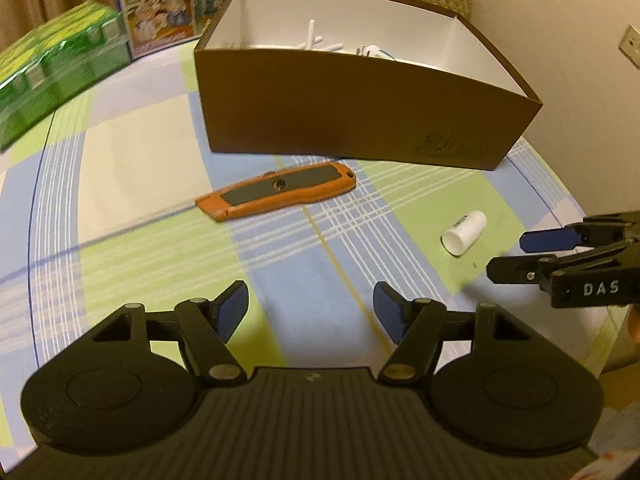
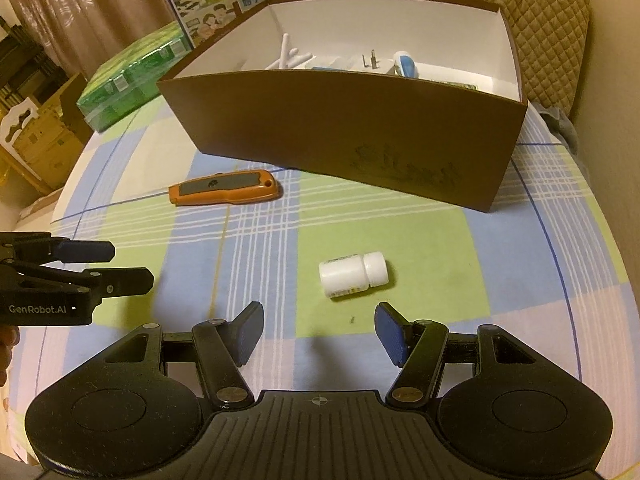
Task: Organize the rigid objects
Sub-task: 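Lower the left gripper onto the orange utility knife and grasp it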
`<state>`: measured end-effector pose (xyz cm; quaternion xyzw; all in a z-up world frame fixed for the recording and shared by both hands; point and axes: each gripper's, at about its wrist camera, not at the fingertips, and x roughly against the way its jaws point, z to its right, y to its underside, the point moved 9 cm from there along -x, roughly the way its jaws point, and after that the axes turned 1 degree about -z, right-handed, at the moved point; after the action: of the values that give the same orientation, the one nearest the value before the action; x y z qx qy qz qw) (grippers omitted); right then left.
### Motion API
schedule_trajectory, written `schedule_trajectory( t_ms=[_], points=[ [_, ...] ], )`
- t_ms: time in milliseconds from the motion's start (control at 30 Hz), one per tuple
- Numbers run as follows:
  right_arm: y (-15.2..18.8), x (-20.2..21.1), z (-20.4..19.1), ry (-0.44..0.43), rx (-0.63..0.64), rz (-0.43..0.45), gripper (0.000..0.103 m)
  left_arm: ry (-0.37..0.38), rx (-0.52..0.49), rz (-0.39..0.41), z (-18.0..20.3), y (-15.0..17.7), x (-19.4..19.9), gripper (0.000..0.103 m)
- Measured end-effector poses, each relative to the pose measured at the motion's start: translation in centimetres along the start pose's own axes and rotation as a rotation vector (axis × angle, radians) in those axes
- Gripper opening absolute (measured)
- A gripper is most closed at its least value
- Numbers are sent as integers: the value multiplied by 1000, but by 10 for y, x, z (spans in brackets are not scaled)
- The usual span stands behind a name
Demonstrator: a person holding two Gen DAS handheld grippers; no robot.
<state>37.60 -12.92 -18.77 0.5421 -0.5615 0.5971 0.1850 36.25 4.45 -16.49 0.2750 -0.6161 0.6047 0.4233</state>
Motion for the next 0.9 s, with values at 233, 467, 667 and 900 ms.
schedule_trajectory(
  t_ms=[233, 467, 667, 900],
  points=[
    [-1, -8, 9, 24, -34, -14, 59, 7, -167, 50, -18, -23, -24, 63],
    [2, -12, 31, 69, -98, -33, 59, 28, -317, 39, -35, -47, -59, 63],
    [3, -12, 46, 107, -141, -41, 59, 110, -356, -15, -40, -56, -88, 63],
    [5, -12, 55, 137, -165, -50, 59, 133, -402, -37, -39, -53, -94, 56]
  ],
)
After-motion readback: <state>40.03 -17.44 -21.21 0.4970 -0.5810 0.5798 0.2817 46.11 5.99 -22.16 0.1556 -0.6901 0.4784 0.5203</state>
